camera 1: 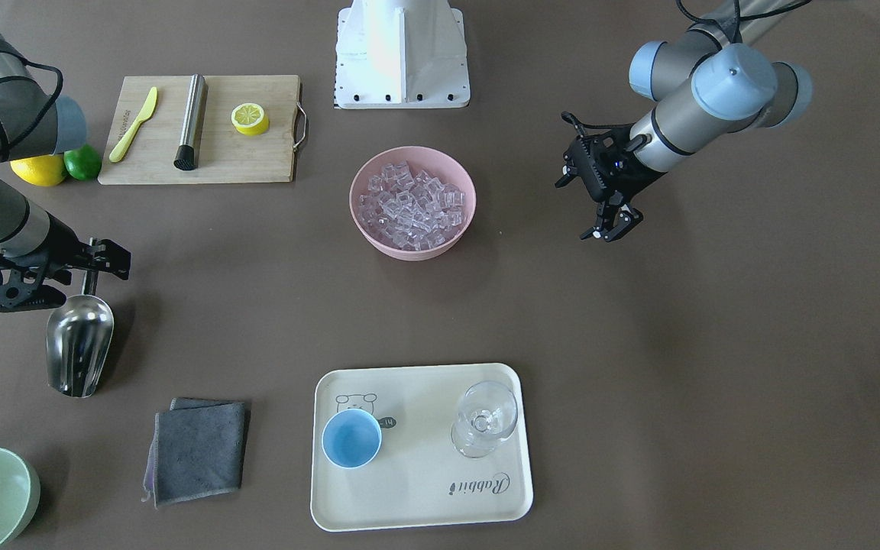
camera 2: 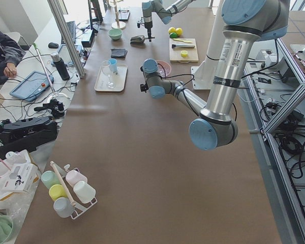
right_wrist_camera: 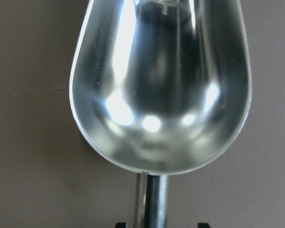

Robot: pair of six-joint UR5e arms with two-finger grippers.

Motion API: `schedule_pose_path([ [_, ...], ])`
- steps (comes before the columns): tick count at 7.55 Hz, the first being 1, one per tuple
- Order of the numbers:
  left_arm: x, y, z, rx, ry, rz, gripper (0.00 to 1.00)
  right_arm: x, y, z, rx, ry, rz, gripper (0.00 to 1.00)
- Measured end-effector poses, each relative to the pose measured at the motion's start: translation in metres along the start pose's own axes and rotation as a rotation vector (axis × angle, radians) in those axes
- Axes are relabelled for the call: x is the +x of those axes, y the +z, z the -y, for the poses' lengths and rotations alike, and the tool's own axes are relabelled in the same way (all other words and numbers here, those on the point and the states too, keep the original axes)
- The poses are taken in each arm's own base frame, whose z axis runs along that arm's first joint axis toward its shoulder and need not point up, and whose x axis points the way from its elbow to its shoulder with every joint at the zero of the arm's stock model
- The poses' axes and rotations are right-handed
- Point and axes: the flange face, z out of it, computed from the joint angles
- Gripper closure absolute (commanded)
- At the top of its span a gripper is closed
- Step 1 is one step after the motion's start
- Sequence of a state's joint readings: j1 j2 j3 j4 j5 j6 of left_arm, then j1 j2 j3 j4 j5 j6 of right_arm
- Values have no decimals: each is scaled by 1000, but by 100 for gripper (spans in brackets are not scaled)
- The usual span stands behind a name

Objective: Put ice in cup with scoop
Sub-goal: 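Grasp and lift the scoop with the right gripper while the left aligns at the bowl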

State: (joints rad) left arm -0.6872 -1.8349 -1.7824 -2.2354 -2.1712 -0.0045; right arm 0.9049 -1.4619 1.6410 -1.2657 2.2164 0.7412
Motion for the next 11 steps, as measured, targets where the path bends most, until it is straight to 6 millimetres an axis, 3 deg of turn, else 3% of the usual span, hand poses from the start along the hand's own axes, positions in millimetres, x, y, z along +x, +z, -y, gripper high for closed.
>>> schedule_pose_path([
  [1,6,0,3,32,27,0,2,3,1,-2,-1,1,-4,97],
  [4,34,14,13,127,109,52,2,2,1,1,2,0,-8,100],
  [5,44,21,16,156,130,66,2,-5,-8,-2,-3,0,-8,100],
  [6,50,29,15,181,146,69,2,-14,-25,-5,-13,-8,-27,100],
  [8,51,47,5,224,169,63,2,-13,-61,-6,-13,-51,-55,100],
  [11,34,83,-14,270,190,54,2,-21,-100,-16,16,-194,-43,100],
])
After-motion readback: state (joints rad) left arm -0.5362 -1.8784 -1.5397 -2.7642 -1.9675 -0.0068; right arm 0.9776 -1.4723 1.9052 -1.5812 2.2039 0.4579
